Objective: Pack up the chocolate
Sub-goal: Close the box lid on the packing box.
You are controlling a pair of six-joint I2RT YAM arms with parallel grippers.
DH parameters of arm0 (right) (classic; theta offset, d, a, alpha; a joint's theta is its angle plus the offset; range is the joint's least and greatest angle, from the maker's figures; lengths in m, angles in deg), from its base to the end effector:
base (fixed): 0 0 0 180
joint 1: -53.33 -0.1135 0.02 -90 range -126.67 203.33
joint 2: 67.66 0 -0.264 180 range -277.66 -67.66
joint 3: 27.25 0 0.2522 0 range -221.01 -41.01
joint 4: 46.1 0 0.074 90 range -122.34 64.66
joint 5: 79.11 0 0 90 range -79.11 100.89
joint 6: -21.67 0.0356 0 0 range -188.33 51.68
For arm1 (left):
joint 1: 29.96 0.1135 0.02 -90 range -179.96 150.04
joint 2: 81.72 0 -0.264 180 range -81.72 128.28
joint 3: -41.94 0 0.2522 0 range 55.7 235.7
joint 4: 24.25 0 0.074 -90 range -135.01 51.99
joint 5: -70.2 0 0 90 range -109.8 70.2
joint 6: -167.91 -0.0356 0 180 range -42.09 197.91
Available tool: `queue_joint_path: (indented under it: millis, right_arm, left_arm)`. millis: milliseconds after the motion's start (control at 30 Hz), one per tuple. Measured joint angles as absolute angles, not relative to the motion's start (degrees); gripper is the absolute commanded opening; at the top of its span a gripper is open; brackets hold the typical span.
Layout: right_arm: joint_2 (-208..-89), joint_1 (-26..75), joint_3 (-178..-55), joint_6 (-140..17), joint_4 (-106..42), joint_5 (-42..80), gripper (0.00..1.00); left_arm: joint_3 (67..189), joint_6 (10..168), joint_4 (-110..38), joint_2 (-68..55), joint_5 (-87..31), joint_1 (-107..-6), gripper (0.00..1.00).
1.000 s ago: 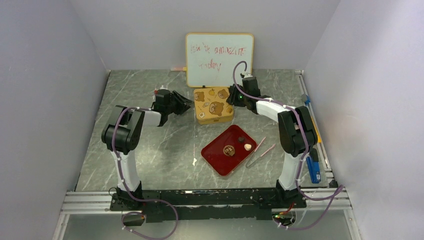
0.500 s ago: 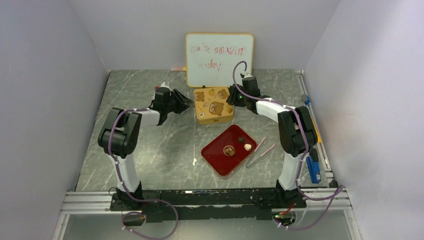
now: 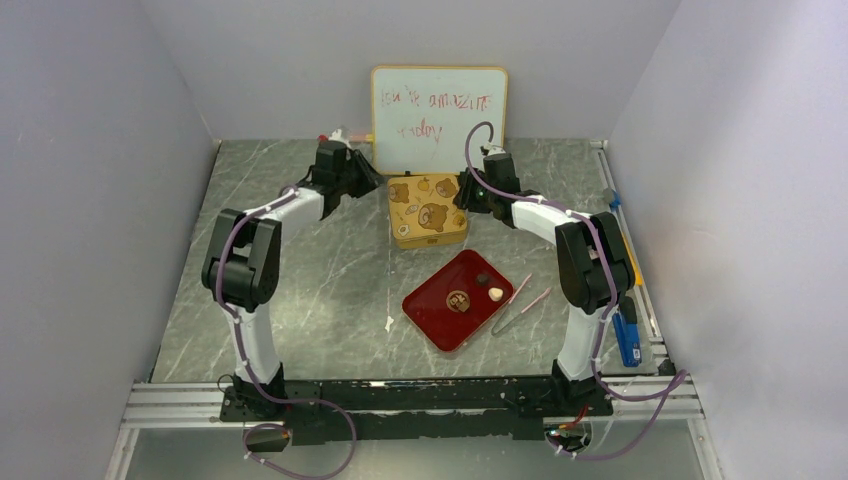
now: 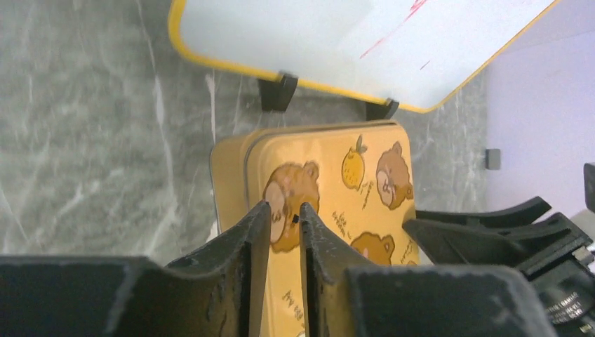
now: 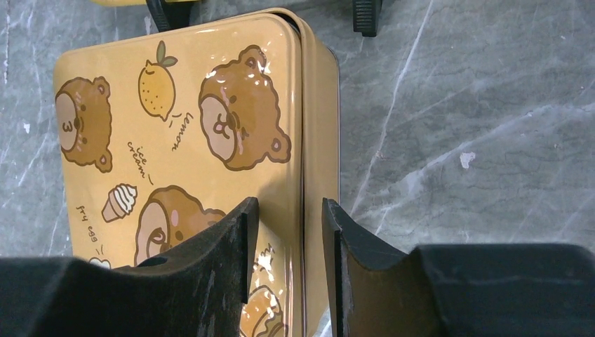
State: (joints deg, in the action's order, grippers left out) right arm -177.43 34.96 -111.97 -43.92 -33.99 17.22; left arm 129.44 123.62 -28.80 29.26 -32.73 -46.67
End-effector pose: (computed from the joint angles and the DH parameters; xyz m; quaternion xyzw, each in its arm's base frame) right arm 0.4021 0.1376 0.1891 0.0226 0.8942 0.2081 0.3956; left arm 0.4208 -0.1347 0.2084 -0.1572 0.8392 -0.3476 0.3875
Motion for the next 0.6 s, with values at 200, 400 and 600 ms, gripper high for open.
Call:
queue_joint_path:
  millis: [200,400,600]
  right_arm:
    - [-177.4,35.0,-112.3,-44.2,-33.5,16.7,0.41]
    - [-177.4,35.0,-112.5,-44.3,-33.2,16.2,0.41]
    - [-177.5,35.0,-113.0,-44.3,-32.4,15.8,0.41]
  left_arm:
    - [142.7,112.6,-39.4,32.6,-27.5,-49.1,0.12]
    - [151.8,102.4,-47.4,36.3,-21.9,-53.6,0.06]
    - [155.1,95.5,-53.2,38.9,-16.6,-57.3,0.05]
